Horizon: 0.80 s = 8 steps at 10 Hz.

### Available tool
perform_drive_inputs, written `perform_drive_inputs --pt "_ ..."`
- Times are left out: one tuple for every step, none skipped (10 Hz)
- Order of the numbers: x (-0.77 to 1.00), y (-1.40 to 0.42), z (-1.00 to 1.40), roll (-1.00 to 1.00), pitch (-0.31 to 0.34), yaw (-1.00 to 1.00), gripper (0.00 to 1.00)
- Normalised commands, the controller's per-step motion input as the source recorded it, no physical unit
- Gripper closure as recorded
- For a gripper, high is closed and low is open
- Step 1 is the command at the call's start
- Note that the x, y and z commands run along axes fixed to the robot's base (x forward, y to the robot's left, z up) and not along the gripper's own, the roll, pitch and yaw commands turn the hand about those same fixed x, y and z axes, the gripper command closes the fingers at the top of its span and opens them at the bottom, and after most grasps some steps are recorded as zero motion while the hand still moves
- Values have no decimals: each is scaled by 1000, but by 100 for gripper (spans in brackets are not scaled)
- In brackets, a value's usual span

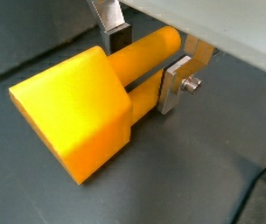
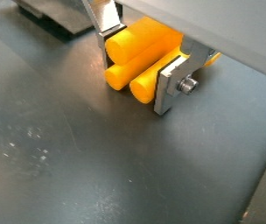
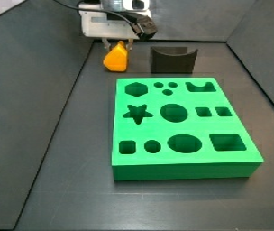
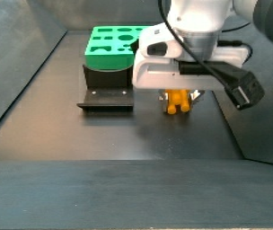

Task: Pick up the 3 prong object. Move up. Rotate the 3 prong object. Place the 3 prong object on the fixture. Regrasp the 3 prong object. Move to above the board. Insert the 3 prong object.
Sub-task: Move up, then place the 3 prong object on the fixture.

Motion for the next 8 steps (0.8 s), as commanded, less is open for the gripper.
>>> perform_drive_inputs --pt "-22 -10 686 -26 19 7 100" --pt "-20 -8 607 -40 24 10 100" --pt "-13 -8 474 -62 30 15 100" --pt "-13 -8 296 -90 32 18 100" --pt "0 0 1000 0 0 0 100" --pt "-1 1 1000 -10 -3 -1 100" --pt "-9 -4 1000 -41 3 6 100" --pt "-10 -4 1000 -56 4 10 100"
